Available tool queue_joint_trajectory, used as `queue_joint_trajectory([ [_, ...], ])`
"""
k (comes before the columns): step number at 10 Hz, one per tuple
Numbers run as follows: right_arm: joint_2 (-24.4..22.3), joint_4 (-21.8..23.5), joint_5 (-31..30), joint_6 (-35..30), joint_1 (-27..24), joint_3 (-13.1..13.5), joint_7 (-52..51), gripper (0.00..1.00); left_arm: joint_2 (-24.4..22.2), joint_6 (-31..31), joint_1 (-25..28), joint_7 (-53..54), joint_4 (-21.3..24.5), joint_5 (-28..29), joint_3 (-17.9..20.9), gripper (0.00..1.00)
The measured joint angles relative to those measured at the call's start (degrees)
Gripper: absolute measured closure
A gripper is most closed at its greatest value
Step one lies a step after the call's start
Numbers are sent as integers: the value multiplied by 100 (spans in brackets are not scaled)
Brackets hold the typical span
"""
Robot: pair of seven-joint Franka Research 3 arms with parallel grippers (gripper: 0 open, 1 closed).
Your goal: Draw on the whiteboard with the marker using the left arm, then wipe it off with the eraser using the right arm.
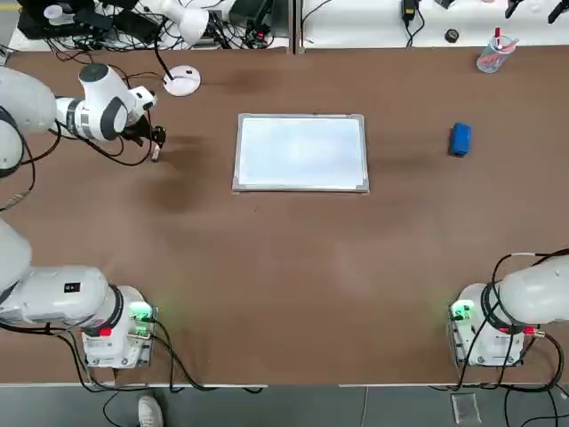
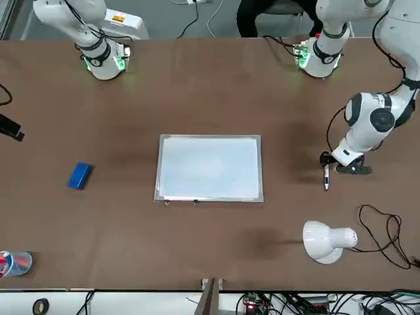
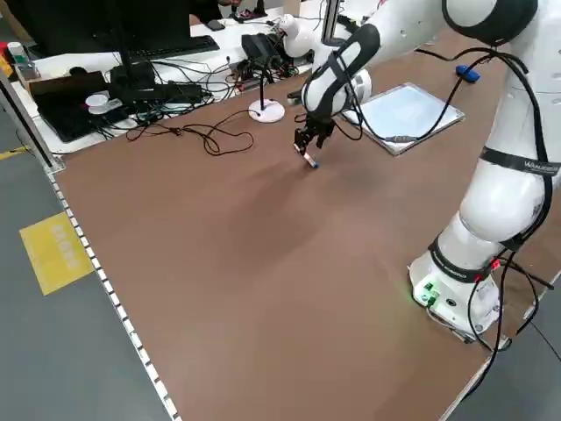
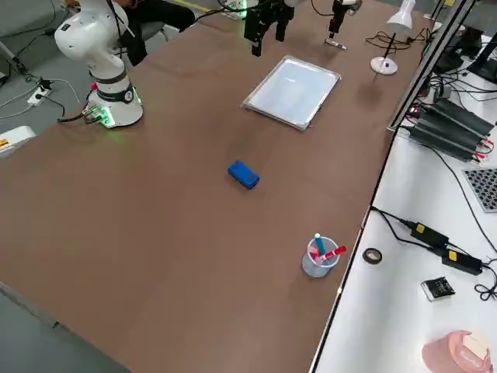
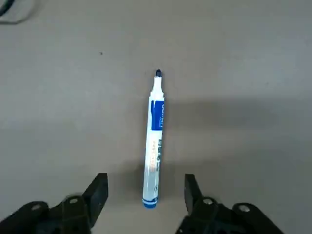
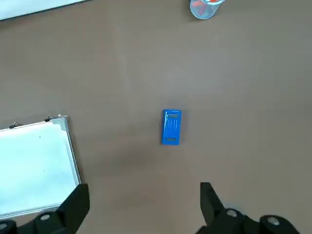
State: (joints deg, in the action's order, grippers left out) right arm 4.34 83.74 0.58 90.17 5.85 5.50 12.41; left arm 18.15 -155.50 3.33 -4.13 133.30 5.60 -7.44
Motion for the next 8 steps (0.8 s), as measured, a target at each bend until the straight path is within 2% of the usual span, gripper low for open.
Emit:
queue_joint_trajectory([
  [3,0,-4,6,14,0,0,0,0,175,-90,0,3,-18,2,0,38],
  [8,0,-8,4,22,0,0,1,0,351,-104,0,4,-54,3,0,44],
])
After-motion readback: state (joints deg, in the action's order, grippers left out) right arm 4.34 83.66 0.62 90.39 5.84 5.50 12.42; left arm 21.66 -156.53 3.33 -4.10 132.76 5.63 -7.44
